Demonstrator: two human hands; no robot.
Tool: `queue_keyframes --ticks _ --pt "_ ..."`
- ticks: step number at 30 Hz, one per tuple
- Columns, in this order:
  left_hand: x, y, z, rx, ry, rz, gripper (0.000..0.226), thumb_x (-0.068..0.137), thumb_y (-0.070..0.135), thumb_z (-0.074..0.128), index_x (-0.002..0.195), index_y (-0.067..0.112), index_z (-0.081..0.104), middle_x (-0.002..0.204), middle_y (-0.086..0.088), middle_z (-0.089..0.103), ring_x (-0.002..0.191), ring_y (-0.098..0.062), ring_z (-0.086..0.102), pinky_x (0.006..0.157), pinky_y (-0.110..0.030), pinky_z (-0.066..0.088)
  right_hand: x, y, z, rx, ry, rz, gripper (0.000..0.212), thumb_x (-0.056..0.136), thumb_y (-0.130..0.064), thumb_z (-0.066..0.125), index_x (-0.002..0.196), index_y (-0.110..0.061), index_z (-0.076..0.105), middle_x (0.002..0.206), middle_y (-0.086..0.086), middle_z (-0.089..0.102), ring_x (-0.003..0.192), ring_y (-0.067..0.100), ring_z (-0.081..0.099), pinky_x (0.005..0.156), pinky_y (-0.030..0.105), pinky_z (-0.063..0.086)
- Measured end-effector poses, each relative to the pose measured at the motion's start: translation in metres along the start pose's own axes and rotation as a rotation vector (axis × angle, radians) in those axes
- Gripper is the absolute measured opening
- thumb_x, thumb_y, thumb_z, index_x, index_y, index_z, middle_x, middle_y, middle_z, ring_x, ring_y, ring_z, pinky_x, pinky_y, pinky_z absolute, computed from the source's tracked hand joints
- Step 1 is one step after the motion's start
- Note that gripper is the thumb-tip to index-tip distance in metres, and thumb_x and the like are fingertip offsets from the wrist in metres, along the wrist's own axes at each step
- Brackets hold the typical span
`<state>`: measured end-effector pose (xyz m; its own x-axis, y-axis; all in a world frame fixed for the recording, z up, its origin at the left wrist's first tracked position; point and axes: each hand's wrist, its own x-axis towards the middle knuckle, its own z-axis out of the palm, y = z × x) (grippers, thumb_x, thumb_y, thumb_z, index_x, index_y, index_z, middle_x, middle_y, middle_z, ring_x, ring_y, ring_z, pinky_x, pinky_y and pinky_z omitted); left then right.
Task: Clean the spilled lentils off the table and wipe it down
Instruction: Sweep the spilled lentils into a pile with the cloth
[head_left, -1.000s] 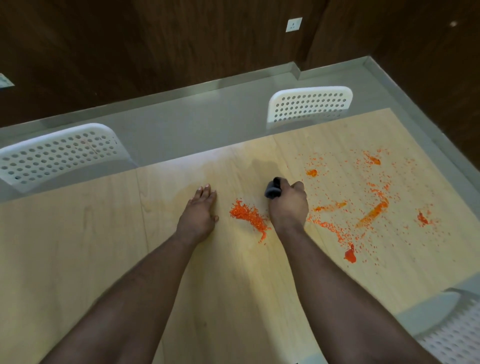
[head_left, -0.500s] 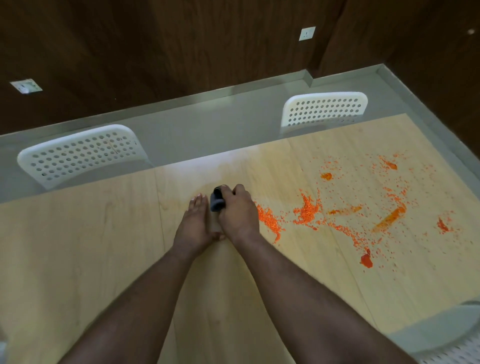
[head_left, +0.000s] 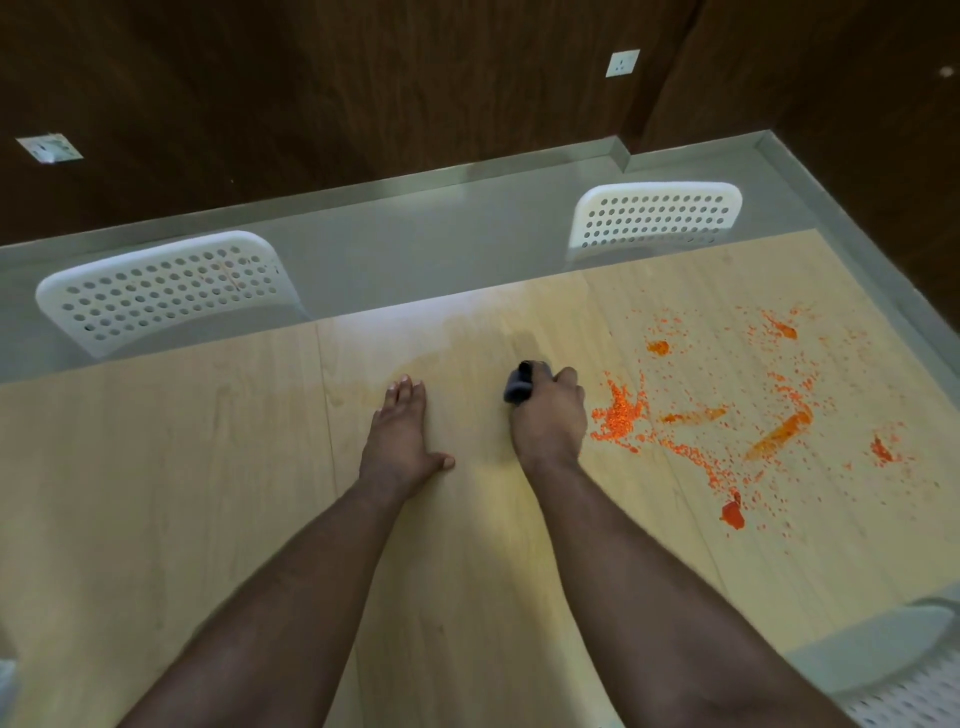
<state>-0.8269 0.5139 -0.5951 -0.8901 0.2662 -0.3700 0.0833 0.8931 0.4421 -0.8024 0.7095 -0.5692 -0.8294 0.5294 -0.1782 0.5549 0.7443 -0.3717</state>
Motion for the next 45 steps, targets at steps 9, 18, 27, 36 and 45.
queue_keyframes --ticks 9,18,27,36,45 --pt "-0.011 0.01 0.011 -0.035 -0.046 0.143 0.101 0.095 0.028 0.074 0.17 0.021 0.007 0.177 0.002 0.0 0.163 -0.016 -0.003 0.131 -0.037 0.008 -0.057 -0.018 0.003 0.001 -0.039 -0.223 0.063 0.09 -0.015 0.061 0.15 -0.025 0.046 0.129 0.008 0.046 0.114 0.029 0.048 0.077 0.035 0.04" --pt "-0.016 0.019 0.015 0.014 -0.075 0.146 0.103 0.091 0.022 0.073 0.169 0.021 0.007 0.177 0.001 -0.004 0.163 -0.017 -0.005 0.131 -0.037 0.003 -0.05 0.032 0.003 -0.006 -0.069 -0.097 0.063 0.092 -0.021 0.061 0.154 -0.026 0.047 0.136 0.009 0.046 0.122 0.031 0.047 0.089 0.039 0.049" --pt "-0.024 0.045 0.036 0.001 -0.085 0.206 0.098 0.092 0.032 0.073 0.169 0.021 0.013 0.177 -0.001 -0.001 0.163 -0.019 -0.006 0.13 -0.038 0.001 -0.039 0.084 -0.025 0.0 -0.006 -0.118 0.064 0.091 -0.013 0.058 0.153 -0.028 0.05 0.131 0.009 0.048 0.118 0.033 0.051 0.089 0.042 0.054" --pt "-0.024 0.06 0.051 0.038 -0.076 0.24 0.099 0.092 0.038 0.074 0.169 0.023 0.014 0.177 0.0 -0.002 0.163 -0.019 -0.007 0.13 -0.036 0.0 -0.093 0.107 -0.017 -0.078 -0.133 -0.353 0.058 0.093 -0.027 0.06 0.151 -0.029 0.054 0.125 0.003 0.05 0.114 0.026 0.05 0.079 0.039 0.054" --pt "-0.023 0.092 0.057 0.043 -0.07 0.192 0.091 0.094 0.035 0.069 0.169 0.02 0.019 0.177 -0.002 0.0 0.163 -0.021 -0.004 0.131 -0.038 0.003 -0.024 0.161 -0.058 -0.069 -0.046 -0.221 0.051 0.097 -0.027 0.06 0.148 -0.027 0.059 0.122 0.007 0.054 0.115 0.03 0.052 0.083 0.037 0.052"
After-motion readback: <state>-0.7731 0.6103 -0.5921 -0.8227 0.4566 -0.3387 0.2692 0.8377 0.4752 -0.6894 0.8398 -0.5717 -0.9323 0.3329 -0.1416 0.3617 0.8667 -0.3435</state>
